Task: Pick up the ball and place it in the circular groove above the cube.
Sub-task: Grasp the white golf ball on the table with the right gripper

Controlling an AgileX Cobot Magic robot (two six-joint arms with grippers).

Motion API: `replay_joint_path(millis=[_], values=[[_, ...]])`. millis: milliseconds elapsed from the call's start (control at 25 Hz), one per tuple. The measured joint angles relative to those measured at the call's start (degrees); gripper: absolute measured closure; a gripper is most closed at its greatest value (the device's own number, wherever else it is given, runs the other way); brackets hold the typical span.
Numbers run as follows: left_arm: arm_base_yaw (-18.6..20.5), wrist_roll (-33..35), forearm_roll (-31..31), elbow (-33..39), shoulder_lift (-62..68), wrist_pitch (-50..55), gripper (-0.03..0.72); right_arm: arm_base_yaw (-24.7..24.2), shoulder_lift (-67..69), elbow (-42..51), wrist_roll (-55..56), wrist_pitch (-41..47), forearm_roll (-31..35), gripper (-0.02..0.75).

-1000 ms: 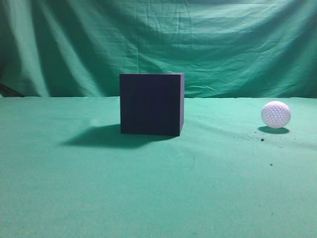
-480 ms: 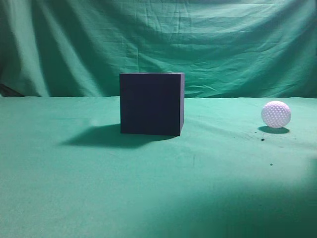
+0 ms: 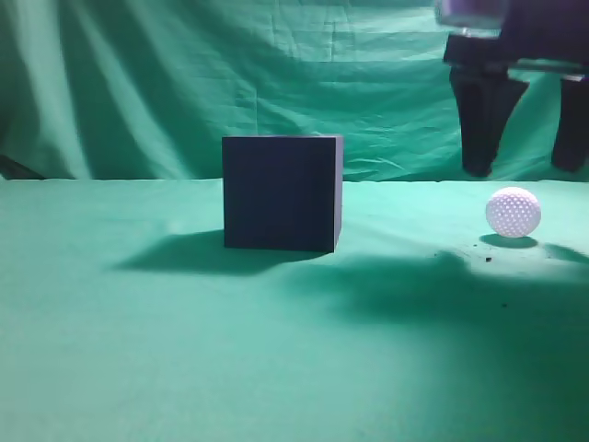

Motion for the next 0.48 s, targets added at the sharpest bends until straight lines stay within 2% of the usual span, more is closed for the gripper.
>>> replay_joint_path(millis=[240, 320, 400, 440, 480], values=[[0.0, 0.0, 0.0, 0.0, 0.0, 0.0, 0.688, 0.2, 5.4, -1.2, 0.0, -2.9, 0.1, 0.163], [0.0, 0.0, 0.0, 0.0, 0.0, 0.0, 0.688, 0.2, 6.5, -1.3, 0.0, -3.7, 0.1, 0.237], [0.0, 0.0, 0.0, 0.0, 0.0, 0.0, 0.688, 0.2, 7.3, -1.6, 0.0, -4.3, 0.1, 0.225], [0.0, 0.0, 0.0, 0.0, 0.0, 0.0, 0.688, 0.2, 7.8, -1.6, 0.0, -4.4, 0.1, 0.267], [0.0, 0.0, 0.0, 0.0, 0.0, 0.0, 0.688, 0.2, 8.3, -1.6, 0.0, -4.5, 0.1, 0.256]])
